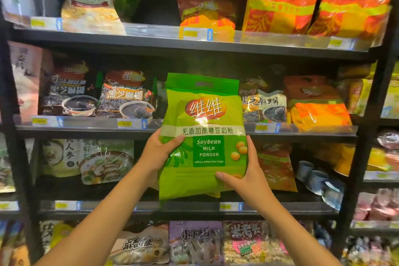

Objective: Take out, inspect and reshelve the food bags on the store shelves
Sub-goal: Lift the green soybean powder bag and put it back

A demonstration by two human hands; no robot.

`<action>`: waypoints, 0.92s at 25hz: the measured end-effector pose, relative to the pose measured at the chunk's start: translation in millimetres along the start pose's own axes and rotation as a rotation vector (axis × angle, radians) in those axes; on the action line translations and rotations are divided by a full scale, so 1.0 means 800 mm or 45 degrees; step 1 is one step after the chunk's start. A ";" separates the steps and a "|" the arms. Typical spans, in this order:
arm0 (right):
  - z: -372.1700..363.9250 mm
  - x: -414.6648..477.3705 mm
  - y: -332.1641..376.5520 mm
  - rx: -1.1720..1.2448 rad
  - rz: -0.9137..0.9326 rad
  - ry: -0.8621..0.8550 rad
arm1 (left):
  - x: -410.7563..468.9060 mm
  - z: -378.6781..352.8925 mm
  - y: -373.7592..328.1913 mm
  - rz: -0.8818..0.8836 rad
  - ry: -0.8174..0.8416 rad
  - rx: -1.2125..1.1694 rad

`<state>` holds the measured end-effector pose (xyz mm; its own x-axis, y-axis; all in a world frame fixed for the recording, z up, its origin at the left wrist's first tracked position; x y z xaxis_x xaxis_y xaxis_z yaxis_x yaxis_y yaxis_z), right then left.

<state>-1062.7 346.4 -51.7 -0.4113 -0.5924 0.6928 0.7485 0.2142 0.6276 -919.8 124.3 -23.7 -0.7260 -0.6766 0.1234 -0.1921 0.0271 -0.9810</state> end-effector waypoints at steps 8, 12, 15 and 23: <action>0.024 0.122 0.012 -0.054 0.018 0.052 | 0.087 -0.015 -0.072 0.193 0.000 0.016; 0.029 0.186 0.019 -0.134 0.018 0.020 | 0.141 -0.014 -0.095 0.327 0.073 -0.024; 0.024 0.228 0.022 -0.113 -0.011 0.020 | 0.185 -0.008 -0.107 0.365 0.092 0.012; 0.026 0.295 0.001 -0.167 -0.044 -0.051 | 0.256 -0.014 -0.125 0.432 0.187 -0.023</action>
<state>-1170.3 223.1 119.9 -0.4566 -0.5656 0.6867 0.7938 0.0894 0.6015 -1056.4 -9.0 101.2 -0.8370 -0.5144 -0.1868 0.0648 0.2457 -0.9672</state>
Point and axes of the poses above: each hand's wrist, its own x-axis towards the middle knuckle, its own z-axis out of the back of the hand, y = z × x, the point moved 10 cm from there along x, towards the middle knuckle, and after that the axes turned 15 degrees about z, right-handed, at the moved point
